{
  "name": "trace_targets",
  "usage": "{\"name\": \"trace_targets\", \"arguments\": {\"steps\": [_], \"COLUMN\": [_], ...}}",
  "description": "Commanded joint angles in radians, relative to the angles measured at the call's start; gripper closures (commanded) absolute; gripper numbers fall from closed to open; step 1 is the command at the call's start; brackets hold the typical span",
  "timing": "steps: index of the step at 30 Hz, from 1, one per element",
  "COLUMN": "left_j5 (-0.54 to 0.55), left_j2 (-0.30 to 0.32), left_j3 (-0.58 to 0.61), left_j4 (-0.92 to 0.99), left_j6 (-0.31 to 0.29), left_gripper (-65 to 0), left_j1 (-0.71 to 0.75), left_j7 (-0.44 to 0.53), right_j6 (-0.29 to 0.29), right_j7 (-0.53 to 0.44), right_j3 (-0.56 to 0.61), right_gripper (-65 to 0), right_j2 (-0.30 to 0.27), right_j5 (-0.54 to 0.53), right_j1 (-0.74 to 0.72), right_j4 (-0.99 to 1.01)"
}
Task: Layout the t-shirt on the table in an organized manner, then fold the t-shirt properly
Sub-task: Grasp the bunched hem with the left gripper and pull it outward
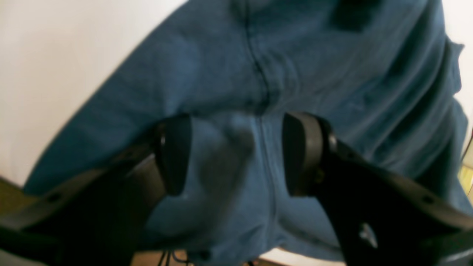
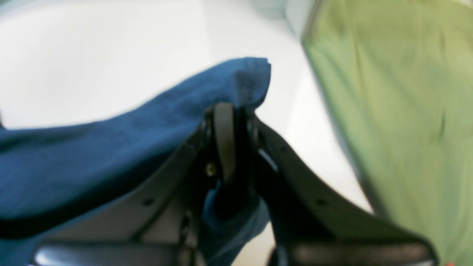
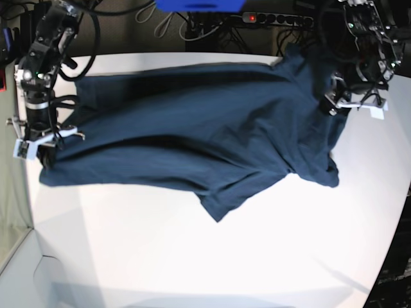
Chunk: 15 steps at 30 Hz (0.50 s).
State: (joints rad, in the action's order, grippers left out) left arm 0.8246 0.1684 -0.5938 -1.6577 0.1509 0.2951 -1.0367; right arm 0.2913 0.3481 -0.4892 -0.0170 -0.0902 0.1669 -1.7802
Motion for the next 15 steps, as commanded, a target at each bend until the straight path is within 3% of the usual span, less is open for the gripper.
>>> {"name": "trace_targets", "arguments": {"steps": [1,4,8,11,15], "left_j5": [0.065,0.161,0.266,0.278,0.235], "left_j2": [0.012,0.012,0.013,0.007,-0.026], "left_j3": [-0.005,-0.007,-0.008,-0.004,0.033], "left_j4": [-0.051,-0.140,-0.269,-0.304,-0.229], "left_j6": [0.014,0.014,0.014,0.022,0.023], "left_gripper": [-38.1,-38.2,-38.5,-38.5,-38.5], "left_j1": [-0.003,-0.004,-0.020,-0.099,-0.245], "left_j7": [0.000,0.000,0.002,0.002,0.002], "right_j6": [-0.004,0.000,0.001,0.001,0.001], "right_j7": [-0.028,-0.028,-0.028,-0.028,-0.030], "right_j3": [-0.001,0.005,0.013,0.020,0.019], "right_gripper": [0.0,-2.7,-16.1,-26.5,-33.2], "right_j2": [-0.011,-0.037,-0.047,-0.047,-0.044], "right_j5": [-0.009,-0.010,-0.010,-0.010,-0.010], "right_j1": [0.009,0.018,0.036,0.049,0.059], "right_j4": [0.004,0.064,0.096,0.092,0.079]}}
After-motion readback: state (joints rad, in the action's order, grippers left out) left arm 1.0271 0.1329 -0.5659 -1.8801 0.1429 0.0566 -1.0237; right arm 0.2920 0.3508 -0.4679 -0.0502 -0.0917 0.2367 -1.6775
